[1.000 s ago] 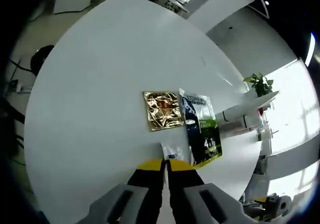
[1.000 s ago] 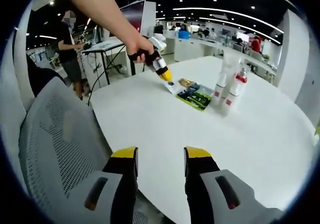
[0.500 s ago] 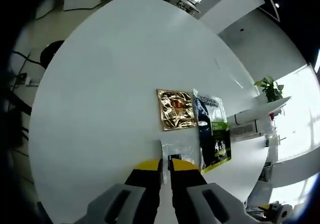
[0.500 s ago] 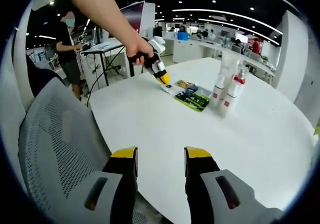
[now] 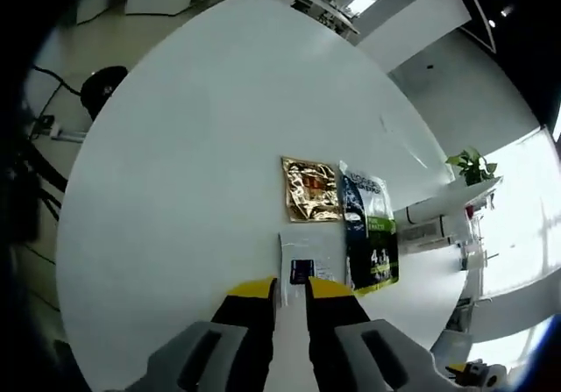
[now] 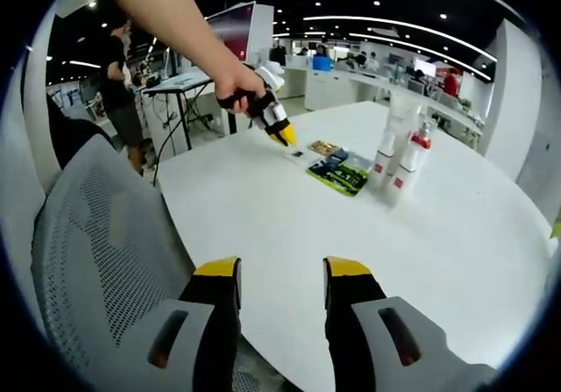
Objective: Arrange the skincare products in the storage area until every visible bottle or jar stands upright without overlapping.
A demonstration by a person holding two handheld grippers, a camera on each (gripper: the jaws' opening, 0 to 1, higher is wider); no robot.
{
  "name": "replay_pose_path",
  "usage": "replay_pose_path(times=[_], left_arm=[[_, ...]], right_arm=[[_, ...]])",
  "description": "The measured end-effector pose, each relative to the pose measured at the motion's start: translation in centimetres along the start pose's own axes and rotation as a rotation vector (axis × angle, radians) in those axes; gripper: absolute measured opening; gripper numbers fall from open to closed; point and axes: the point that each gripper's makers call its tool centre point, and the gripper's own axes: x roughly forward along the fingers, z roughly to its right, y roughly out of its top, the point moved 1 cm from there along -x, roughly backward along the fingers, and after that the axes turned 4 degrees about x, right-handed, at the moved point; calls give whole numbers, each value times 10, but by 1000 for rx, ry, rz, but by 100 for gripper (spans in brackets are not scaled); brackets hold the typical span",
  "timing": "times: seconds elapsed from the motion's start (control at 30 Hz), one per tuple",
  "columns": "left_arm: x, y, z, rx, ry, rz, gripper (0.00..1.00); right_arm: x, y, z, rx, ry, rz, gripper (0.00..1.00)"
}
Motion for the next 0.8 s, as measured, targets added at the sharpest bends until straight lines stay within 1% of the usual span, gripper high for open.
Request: replay_pose_path(times=[0.07,0.1,0.13,0.17,0.2,0.23,0.27,0.37,0.4,0.47,0.53,0.6,0.67,0.7,0.73,0.77,0.8], left_arm=[[-8,0,2,-2,-9,36,13],[-12,2,5,0,-23,66,13],[-20,6,10,49,-44,118,13],[-28,7,13,86,-42,158,13],[-34,5,16,96,-47,174,13],[-41,5,23,125,-71,202,13],[-46,3,27,147,-81,217,15],[-62,-7,42,192,-105,265,19],[-68,-14,48,226,-119,287,19],[-74,-30,59,278,-147,313,24],[-79,-46,68,273,-175,330,29],[-85,-60,78,286,-198,355,33],[-92,-73,89,294,-221,376,36],[-95,-77,92,307,-227,388,37],[-99,-83,98,325,-229,395,39],[-102,-86,101,346,-217,404,40],[-106,-86,102,401,-181,433,43]], right_arm=[[0,1,0,-1,2,4,35],[0,1,-1,-3,3,5,35],[-1,1,-1,-7,5,7,35],[-1,1,-2,-8,5,9,35],[-1,2,-2,-5,6,13,35],[-1,3,-1,-2,7,16,36],[-2,3,-1,8,9,20,36],[-3,5,1,28,8,33,36],[-5,7,2,35,3,49,36],[-6,10,3,42,-2,67,36],[-7,13,4,49,-9,86,37],[-8,15,4,52,-6,97,38],[-8,15,4,55,-5,102,39],[-8,16,4,54,-4,103,40],[-8,16,4,53,-4,106,41],[-9,17,4,51,-6,111,41],[-9,18,3,50,-5,116,42]])
